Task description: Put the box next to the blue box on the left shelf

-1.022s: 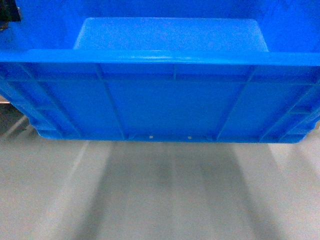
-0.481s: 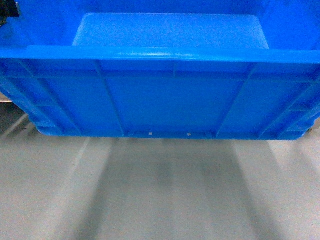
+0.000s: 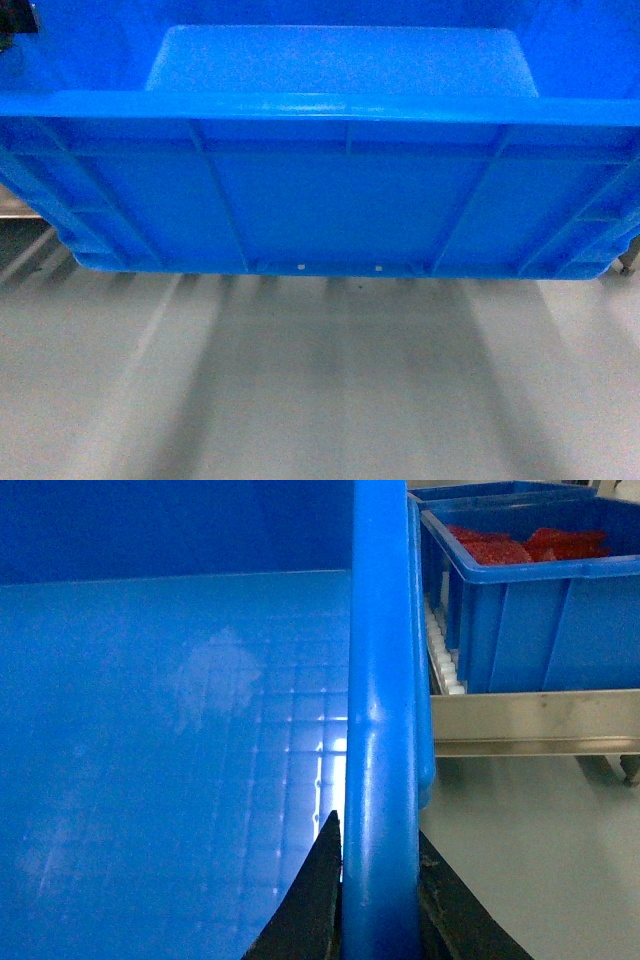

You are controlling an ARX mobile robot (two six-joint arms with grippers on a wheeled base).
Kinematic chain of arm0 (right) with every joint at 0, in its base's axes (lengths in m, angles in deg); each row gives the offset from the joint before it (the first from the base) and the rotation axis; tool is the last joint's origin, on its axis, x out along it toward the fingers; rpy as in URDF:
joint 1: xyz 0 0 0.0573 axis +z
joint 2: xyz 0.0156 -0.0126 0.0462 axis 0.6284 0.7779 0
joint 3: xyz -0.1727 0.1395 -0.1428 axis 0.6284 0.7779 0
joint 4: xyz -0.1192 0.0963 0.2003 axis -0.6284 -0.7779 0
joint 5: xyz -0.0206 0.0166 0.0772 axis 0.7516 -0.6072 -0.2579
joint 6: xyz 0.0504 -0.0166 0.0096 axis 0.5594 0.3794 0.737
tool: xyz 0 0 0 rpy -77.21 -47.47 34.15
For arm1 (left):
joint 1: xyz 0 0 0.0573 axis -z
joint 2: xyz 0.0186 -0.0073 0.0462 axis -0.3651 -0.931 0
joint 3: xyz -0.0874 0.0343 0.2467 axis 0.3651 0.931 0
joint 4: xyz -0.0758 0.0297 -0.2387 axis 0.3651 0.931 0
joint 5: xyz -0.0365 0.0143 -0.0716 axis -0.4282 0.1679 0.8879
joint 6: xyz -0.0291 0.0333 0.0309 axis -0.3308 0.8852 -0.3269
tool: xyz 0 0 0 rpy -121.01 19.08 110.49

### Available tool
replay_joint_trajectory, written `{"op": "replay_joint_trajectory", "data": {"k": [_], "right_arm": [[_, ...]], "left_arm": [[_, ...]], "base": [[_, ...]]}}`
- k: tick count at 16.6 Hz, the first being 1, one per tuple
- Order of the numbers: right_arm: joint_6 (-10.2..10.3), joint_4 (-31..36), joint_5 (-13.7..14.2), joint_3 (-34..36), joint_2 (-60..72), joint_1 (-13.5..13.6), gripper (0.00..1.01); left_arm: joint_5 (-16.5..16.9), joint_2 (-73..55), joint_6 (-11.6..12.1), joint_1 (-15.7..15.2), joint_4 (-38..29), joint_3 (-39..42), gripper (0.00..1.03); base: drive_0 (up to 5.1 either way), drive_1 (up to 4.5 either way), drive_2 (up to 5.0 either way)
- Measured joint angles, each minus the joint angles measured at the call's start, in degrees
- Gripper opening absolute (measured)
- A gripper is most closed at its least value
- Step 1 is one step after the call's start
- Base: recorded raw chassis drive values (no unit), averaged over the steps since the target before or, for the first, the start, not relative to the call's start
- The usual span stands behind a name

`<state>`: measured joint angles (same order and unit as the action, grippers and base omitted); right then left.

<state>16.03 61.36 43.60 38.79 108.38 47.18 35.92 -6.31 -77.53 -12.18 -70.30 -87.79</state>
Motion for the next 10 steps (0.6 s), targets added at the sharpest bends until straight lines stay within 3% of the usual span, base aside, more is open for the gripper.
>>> {"op": "replay_joint_trajectory", "data": {"k": [10], "right_arm": [[0.0,0.0,0.0,0.0,0.0,0.0,0.09]], "left_arm": [[0.1,0.0,0.0,0.0,0.0,0.0,0.10]], "base": [[0.1,4.33,-4.2]]}}
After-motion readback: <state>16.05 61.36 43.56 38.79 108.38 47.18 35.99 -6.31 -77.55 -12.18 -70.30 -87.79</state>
